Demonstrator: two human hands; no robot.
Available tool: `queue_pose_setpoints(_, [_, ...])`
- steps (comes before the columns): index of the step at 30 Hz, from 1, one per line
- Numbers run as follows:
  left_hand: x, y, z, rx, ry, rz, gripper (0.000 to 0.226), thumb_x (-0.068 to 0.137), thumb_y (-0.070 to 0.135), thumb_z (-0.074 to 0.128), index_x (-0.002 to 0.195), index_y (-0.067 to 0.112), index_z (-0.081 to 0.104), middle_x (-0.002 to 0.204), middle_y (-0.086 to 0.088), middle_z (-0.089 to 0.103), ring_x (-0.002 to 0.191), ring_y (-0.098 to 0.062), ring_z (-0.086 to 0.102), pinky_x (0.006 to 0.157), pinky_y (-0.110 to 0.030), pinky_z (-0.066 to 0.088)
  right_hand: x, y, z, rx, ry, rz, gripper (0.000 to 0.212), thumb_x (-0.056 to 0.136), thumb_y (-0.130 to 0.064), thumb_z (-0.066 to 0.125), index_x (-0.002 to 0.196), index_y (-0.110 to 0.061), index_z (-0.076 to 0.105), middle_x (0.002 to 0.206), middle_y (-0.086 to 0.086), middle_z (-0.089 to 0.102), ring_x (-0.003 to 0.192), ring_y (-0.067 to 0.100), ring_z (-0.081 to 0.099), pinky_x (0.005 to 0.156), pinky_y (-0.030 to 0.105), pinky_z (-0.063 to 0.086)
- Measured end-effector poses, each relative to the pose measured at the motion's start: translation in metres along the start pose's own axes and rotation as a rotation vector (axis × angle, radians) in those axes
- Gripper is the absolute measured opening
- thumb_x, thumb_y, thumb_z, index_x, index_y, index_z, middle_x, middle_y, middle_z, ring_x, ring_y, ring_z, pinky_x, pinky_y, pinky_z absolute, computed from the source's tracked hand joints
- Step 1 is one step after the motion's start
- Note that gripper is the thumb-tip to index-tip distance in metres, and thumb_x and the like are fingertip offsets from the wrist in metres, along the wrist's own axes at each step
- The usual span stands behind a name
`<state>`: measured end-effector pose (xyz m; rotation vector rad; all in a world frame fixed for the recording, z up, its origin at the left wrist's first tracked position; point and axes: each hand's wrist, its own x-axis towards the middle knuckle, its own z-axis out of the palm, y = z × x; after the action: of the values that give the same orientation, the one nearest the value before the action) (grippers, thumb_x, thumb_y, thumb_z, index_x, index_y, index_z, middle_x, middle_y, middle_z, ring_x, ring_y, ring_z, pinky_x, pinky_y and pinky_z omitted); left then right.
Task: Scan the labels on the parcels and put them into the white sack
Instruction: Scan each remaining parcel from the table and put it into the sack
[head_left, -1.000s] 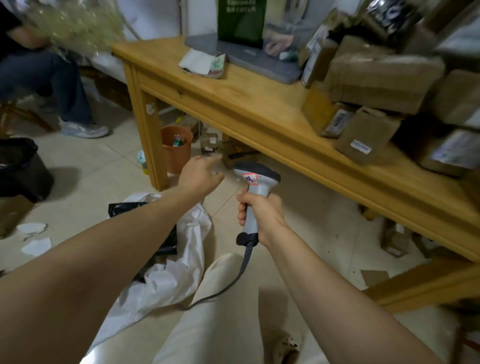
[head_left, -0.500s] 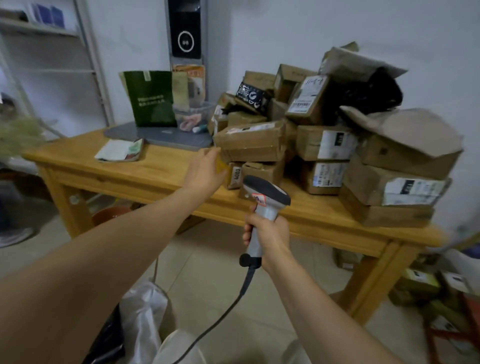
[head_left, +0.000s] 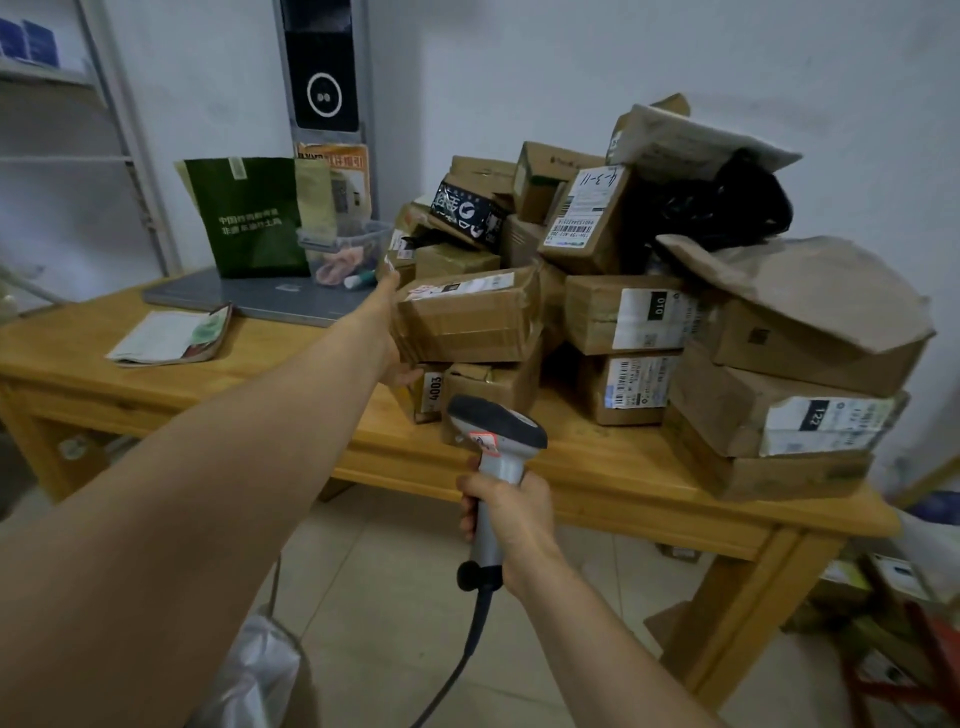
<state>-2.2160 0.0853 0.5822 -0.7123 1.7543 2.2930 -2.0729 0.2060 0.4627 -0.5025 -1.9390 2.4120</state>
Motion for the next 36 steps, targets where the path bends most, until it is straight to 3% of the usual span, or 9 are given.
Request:
queue_pose_setpoints(3, [0.014, -0.002, 0.004, 0.051, -0.042, -0.045, 0.06, 0.065, 0.057, 0.077, 0.086, 0.009, 0.048, 0.075, -0.02, 0.066, 0.073, -0.037, 0.063, 0.064, -0.046, 0.052, 0.008, 0.0, -0.002, -0.01, -0.002, 0.002, 0.014, 0.082, 0.003, 0.061, 0.075, -0.007, 0.054, 0.043, -0.002, 0.054, 0.036, 0.013, 0.051, 0.04, 0.02, 0.043])
queue_pose_setpoints(8, [0.018, -0.002, 0.001, -0.114, -0.067, -0.009, 0.059, 0.068, 0.039, 0.082, 0.107, 0.015, 0.044, 0.094, -0.018, 0.051, 0.08, -0.039, 0.056, 0.052, -0.045, 0.056, 0.016, 0.002, -0.002, -0.02, -0.02, -0.012, 0.014, 0.082, 0.002, 0.062, 0.074, -0.008, 0.056, 0.047, 0.0, 0.056, 0.039, 0.014, 0.052, 0.042, 0.022, 0.043])
queue_pose_setpoints(11, [0.018, -0.003, -0.007, -0.285, -0.072, 0.044, 0.072, 0.067, 0.025, 0.084, 0.125, 0.021, 0.043, 0.105, -0.015, 0.045, 0.104, -0.04, 0.05, 0.074, -0.053, 0.057, 0.016, 0.003, -0.002, -0.008, -0.021, -0.011, 0.011, 0.082, 0.003, 0.061, 0.079, -0.007, 0.057, 0.049, 0.001, 0.057, 0.041, 0.015, 0.052, 0.044, 0.024, 0.044])
queue_pose_setpoints(13, [0.014, -0.004, -0.016, -0.357, -0.117, 0.075, 0.067, 0.069, 0.018, 0.082, 0.122, 0.018, 0.041, 0.113, -0.016, 0.044, 0.115, -0.041, 0.047, 0.084, -0.054, 0.055, 0.014, 0.002, -0.002, 0.004, -0.027, -0.011, 0.011, 0.082, 0.003, 0.06, 0.088, -0.006, 0.061, 0.048, 0.0, 0.057, 0.04, 0.014, 0.051, 0.043, 0.023, 0.045])
queue_pose_setpoints(17, [0.002, -0.009, -0.042, -0.423, -0.241, 0.167, 0.053, 0.077, 0.008, 0.073, 0.122, 0.011, 0.045, 0.118, -0.016, 0.052, 0.109, -0.036, 0.054, 0.07, -0.046, 0.058, 0.009, -0.002, 0.002, 0.027, -0.022, -0.029, 0.021, 0.084, 0.003, 0.06, 0.103, -0.006, 0.062, 0.05, 0.001, 0.056, 0.039, 0.014, 0.051, 0.042, 0.022, 0.044])
queue_pose_setpoints(21, [-0.005, -0.013, -0.087, -0.465, -0.282, 0.231, 0.044, 0.078, 0.003, 0.07, 0.116, 0.008, 0.049, 0.119, -0.018, 0.059, 0.106, -0.032, 0.06, 0.08, -0.041, 0.058, -0.005, -0.001, 0.013, 0.024, -0.055, -0.05, 0.02, 0.084, 0.001, 0.062, 0.102, -0.008, 0.063, 0.049, 0.0, 0.057, 0.039, 0.013, 0.052, 0.042, 0.023, 0.045])
queue_pose_setpoints(25, [-0.012, -0.01, -0.138, -0.471, -0.279, 0.3, 0.056, 0.077, -0.003, 0.067, 0.129, 0.005, 0.049, 0.122, -0.017, 0.062, 0.11, -0.03, 0.062, 0.092, -0.039, 0.054, -0.025, 0.0, 0.032, 0.03, -0.122, -0.06, 0.019, 0.084, -0.002, 0.064, 0.102, -0.008, 0.064, 0.049, 0.0, 0.058, 0.039, 0.013, 0.052, 0.042, 0.023, 0.045])
queue_pose_setpoints(28, [-0.027, -0.016, -0.174, -0.413, -0.238, 0.34, 0.063, 0.069, -0.002, 0.072, 0.128, 0.004, 0.051, 0.121, -0.015, 0.065, 0.106, -0.025, 0.067, 0.091, -0.033, 0.055, -0.042, -0.001, 0.05, 0.118, -0.194, -0.028, 0.012, 0.084, -0.002, 0.065, 0.093, -0.009, 0.066, 0.051, 0.001, 0.058, 0.04, 0.013, 0.052, 0.041, 0.022, 0.045])
queue_pose_setpoints(36, [-0.05, -0.067, -0.252, -0.175, 0.057, 0.396, 0.05, 0.056, 0.012, 0.082, 0.096, 0.026, 0.055, 0.076, 0.003, 0.075, 0.079, -0.017, 0.073, 0.086, -0.035, 0.053, -0.078, 0.003, 0.108, 0.285, -0.33, 0.134, 0.01, 0.082, -0.001, 0.064, 0.077, -0.009, 0.061, 0.055, 0.006, 0.053, 0.039, 0.015, 0.046, 0.041, 0.021, 0.041])
